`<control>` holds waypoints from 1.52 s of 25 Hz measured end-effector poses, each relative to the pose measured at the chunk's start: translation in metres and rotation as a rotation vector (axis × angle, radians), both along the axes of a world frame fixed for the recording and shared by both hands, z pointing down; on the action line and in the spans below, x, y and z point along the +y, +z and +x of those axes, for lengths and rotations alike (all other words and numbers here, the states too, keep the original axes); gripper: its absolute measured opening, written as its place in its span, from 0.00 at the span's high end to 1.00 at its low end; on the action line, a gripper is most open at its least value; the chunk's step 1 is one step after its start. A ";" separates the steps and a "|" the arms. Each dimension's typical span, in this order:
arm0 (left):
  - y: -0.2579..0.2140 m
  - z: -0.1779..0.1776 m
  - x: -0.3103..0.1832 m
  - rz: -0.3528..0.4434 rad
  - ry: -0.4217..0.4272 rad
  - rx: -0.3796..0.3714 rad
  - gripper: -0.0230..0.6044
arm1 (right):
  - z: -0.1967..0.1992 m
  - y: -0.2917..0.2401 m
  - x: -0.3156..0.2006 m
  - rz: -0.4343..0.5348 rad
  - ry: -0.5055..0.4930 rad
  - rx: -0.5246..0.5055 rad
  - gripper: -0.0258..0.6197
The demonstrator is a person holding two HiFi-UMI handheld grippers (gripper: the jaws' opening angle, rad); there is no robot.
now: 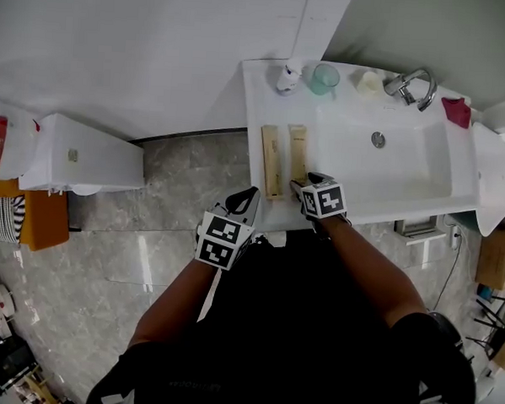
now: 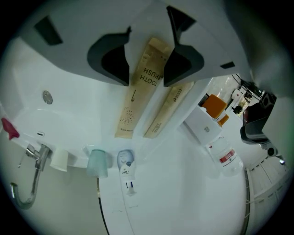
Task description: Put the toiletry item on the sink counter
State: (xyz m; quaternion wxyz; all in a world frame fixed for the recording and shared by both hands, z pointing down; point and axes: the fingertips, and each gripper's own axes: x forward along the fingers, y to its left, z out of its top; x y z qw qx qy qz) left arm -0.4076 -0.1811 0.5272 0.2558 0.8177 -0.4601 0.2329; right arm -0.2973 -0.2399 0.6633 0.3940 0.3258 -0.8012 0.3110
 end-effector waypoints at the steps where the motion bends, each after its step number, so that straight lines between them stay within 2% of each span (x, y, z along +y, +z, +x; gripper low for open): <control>1: 0.000 -0.001 0.000 -0.004 -0.008 0.003 0.95 | -0.001 0.002 0.001 -0.002 -0.008 0.010 0.63; 6: 0.000 -0.005 0.004 -0.013 -0.039 0.024 0.95 | 0.000 0.006 0.001 0.043 -0.058 0.109 0.64; 8: -0.001 -0.006 0.006 -0.008 -0.048 0.025 0.95 | 0.001 0.006 0.001 0.050 -0.056 0.117 0.68; 15: -0.003 -0.014 0.015 0.002 -0.069 0.024 0.96 | 0.008 -0.008 -0.004 0.073 -0.001 0.077 0.83; 20: -0.009 -0.028 0.018 0.020 -0.091 0.031 0.95 | 0.015 -0.027 0.000 0.094 0.047 0.023 0.85; 27: -0.013 -0.007 0.024 0.042 0.019 0.016 0.95 | 0.038 -0.066 0.024 0.128 0.149 -0.056 0.85; 38: -0.032 0.062 0.028 0.091 0.128 0.074 0.95 | 0.091 -0.139 0.057 0.236 0.227 -0.162 0.85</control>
